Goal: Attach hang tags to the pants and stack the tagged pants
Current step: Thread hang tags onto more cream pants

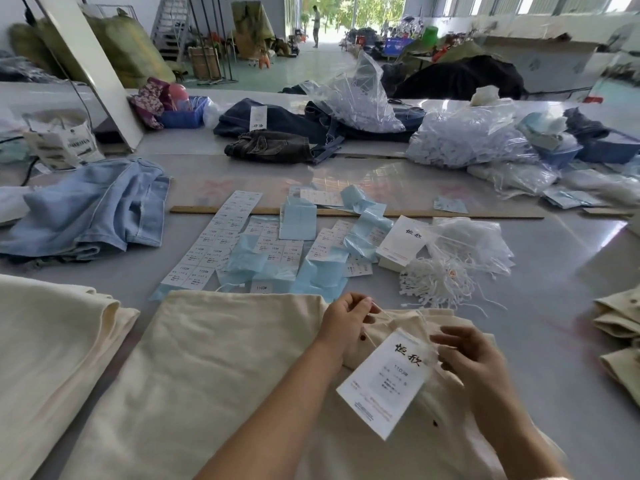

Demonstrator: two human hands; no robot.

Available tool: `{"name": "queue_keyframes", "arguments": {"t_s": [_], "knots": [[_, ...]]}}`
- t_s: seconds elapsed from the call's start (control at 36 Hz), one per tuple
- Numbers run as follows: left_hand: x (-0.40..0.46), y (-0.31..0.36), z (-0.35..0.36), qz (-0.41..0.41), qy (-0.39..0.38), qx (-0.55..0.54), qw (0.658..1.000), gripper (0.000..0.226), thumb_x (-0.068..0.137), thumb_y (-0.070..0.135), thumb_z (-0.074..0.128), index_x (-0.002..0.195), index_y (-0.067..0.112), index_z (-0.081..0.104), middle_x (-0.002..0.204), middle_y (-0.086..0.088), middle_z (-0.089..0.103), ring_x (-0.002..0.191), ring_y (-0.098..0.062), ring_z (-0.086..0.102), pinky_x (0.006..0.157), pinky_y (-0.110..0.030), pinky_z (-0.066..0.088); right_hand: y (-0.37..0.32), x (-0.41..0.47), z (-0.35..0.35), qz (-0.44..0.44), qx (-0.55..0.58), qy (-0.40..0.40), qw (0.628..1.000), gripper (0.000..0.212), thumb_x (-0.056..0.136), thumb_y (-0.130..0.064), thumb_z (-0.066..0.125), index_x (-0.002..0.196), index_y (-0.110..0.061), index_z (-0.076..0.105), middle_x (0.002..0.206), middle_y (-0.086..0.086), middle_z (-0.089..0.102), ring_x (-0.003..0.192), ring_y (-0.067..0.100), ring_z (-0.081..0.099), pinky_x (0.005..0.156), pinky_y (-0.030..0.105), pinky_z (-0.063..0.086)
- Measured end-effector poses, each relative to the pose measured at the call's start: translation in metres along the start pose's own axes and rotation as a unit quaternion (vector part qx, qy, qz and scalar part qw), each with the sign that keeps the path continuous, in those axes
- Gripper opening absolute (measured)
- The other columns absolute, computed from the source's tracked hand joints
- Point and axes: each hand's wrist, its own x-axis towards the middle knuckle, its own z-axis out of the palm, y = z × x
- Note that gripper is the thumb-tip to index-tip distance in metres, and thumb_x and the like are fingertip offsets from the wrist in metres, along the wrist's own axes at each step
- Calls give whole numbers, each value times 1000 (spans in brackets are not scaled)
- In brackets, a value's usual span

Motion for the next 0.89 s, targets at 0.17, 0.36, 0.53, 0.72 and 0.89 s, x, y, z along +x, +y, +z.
{"name": "queue_keyframes", "arguments": {"t_s": [0.17,0.36,0.53,0.72,0.89], "knots": [[0,14,3,26,-38,25,999,17,99,15,48,86,16,59,83,4,69,74,-5,63,76,-27,52,-16,-2,-9,36,209,-35,977,29,80,15,53,79,-5,74,80,13,73,72,16,71,64,18,56],[-8,20,19,123,-103,136,978,16,96,24,54,82,29,56,72,11,60,63,-4,53,60,-19,46,-41,9,10,5,197,-88,976,19,70,-2,62,79,-7,77,92,17,73,80,20,71,70,21,57],[-18,6,18,86,-151,104,979,11,94,30,59,85,29,62,70,20,65,66,8,59,65,-10,44,-41,20,28,-45,58,-72,995,33,70,-27,70,100,-14,68,83,7,75,52,6,52,48,15,45],[-24,-3,18,75,-103,84,988,17,95,32,57,81,30,66,76,15,67,72,1,61,71,-15,47,-7,20,46,85,237,-79,964,17,82,-16,65,91,-3,59,100,15,72,77,23,68,69,30,59],[-26,-9,24,76,-81,98,989,19,96,37,54,88,29,68,83,12,68,81,-7,64,78,-23,52,1,17,48,118,306,-76,942,17,77,-13,66,87,1,65,86,18,70,73,26,68,67,33,59]]}}
